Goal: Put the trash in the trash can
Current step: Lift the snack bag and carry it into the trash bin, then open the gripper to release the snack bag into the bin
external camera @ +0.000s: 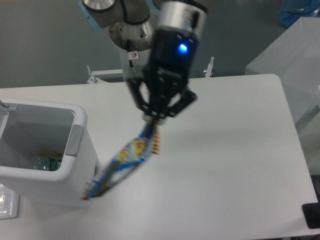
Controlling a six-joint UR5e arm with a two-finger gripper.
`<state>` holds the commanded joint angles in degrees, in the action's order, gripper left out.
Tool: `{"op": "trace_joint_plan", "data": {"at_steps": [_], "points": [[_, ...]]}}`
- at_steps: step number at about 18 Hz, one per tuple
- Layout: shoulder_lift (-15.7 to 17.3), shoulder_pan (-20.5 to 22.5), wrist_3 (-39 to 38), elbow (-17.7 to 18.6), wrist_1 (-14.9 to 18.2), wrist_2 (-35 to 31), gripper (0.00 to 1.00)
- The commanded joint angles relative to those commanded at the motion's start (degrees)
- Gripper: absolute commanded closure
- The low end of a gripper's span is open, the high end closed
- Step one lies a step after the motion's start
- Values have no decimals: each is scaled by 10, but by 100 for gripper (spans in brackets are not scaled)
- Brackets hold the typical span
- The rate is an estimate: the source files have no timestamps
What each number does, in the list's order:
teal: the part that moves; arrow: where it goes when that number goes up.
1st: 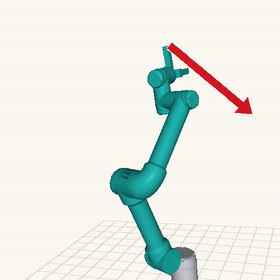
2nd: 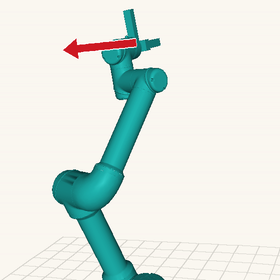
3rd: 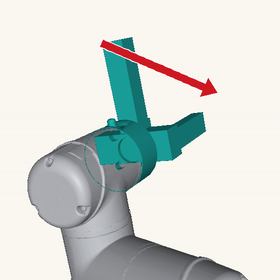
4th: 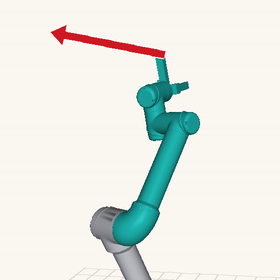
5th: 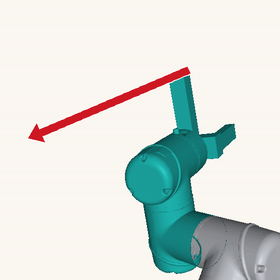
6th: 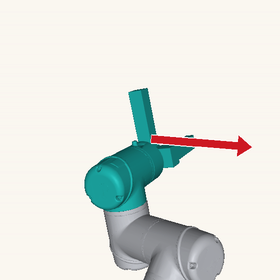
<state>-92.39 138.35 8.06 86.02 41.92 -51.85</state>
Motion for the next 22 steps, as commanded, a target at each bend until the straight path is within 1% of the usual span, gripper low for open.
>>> {"op": "trace_joint_plan", "data": {"at_steps": [2, 3, 5, 7, 9, 13, 16, 19, 21, 22], "points": [[38, -7, 60, 38, 2, 2, 99], [50, -14, 80, 51, 3, 2, 99], [64, -28, 133, 82, 4, 0, 99], [69, -33, 201, 112, 4, -3, 99], [65, -39, 230, 125, 4, -4, 99], [58, -55, 262, 129, 5, -5, 99], [48, -71, 264, 136, 5, -7, 99], [27, -85, 260, 139, 4, -6, 99], [9, -99, 258, 138, 3, -6, 95], [6, -101, 253, 137, 2, -6, 83]]}}
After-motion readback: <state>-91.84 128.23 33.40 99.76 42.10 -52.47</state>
